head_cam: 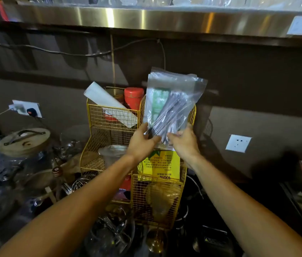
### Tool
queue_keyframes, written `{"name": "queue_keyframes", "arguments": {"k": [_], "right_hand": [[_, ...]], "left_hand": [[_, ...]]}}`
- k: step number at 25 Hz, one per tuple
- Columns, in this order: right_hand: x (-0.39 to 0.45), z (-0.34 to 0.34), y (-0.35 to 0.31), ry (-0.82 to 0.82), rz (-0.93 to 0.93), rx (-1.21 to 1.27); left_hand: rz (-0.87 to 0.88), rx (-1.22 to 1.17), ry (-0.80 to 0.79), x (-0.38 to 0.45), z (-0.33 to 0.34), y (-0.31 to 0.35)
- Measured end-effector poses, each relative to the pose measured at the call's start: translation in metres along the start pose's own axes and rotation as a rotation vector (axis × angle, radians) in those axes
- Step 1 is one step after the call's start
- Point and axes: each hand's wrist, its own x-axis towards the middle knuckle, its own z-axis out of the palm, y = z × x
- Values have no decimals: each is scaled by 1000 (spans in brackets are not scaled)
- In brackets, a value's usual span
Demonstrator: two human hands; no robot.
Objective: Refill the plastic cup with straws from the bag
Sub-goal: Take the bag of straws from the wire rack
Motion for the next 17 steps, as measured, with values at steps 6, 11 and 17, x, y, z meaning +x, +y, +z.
{"name": "queue_keyframes", "arguments": {"k": [6, 11, 17], "right_hand": [[-11, -8, -4, 50, -103, 12], [-53, -44, -19, -49, -222, 174], [-138, -98, -12, -137, -231, 352]], "left_hand": [[12, -21, -2, -18, -7, 10], [68, -45, 66, -60, -7, 37], [204, -72, 123, -135, -5, 60]]}}
